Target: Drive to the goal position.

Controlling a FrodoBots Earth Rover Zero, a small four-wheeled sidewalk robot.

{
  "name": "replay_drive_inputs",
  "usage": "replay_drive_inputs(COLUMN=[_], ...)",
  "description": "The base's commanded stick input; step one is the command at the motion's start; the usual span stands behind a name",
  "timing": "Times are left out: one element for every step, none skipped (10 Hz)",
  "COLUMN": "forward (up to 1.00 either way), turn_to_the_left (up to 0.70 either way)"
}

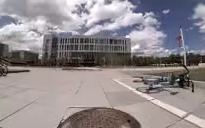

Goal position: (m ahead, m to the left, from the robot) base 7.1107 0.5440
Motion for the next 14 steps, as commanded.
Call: replay_drive_inputs(forward=[0.70, 0.70, 0.70, 0.70, 0.70, 0.70, 0.70, 0.70, 0.70, 0.70, 0.70, 0.70, 0.70, 0.70], turn_to_the_left=[0.00, 0.00, 0.00, 0.00, 0.00, 0.00, 0.00, 0.00, 0.00, 0.00, 0.00, 0.00, 0.00, 0.00])
